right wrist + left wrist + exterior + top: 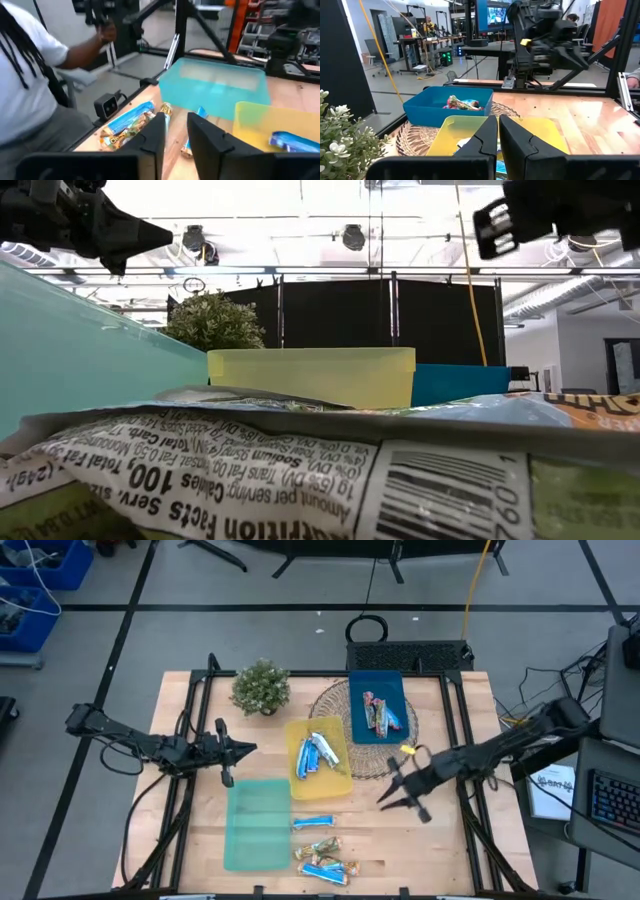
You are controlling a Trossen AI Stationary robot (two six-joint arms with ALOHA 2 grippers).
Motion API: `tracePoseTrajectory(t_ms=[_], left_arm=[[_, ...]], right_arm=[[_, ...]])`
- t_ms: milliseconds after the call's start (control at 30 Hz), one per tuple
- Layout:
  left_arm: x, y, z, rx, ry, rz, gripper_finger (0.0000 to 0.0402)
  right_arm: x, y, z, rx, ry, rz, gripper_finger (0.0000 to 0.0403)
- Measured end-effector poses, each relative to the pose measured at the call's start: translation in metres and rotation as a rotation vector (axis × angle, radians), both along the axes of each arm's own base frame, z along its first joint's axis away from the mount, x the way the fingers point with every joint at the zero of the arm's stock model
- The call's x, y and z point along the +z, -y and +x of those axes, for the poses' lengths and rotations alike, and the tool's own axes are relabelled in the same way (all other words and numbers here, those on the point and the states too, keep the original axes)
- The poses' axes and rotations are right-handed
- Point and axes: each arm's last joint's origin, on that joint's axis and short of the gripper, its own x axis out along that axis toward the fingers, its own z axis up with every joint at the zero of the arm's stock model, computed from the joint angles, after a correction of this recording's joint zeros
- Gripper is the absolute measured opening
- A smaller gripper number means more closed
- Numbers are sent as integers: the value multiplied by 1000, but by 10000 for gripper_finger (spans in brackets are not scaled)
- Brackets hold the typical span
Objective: Pick and place Granola Bars by type
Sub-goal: Put the yellow granola bar into the green bin
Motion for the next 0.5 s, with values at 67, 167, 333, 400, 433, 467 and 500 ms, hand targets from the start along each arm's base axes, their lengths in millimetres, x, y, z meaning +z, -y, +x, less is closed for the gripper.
tracePoseTrajectory(t_ms=[67, 167, 333, 400, 433, 467, 500], left_arm=[[0, 0, 0, 0, 0, 0, 26], [0, 0, 0, 0, 1, -1, 26], [0, 0, 0, 0, 0, -1, 26], [0, 0, 0, 0, 0, -1, 26], [0, 0, 0, 0, 0, -1, 26], [0, 0, 0, 0, 0, -1, 26], [0, 0, 0, 0, 0, -1, 26]], right_arm=[[1, -13, 15, 3, -30, -38, 56], [1, -31, 33, 42, -95, -80, 40], [1, -52, 61, 69, -179, -112, 12], [-1, -58, 71, 68, -204, -115, 3], [-2, -60, 76, 68, -220, -118, 2], [-3, -62, 80, 67, -235, -120, 2], [-4, -64, 84, 67, -250, -125, 4]])
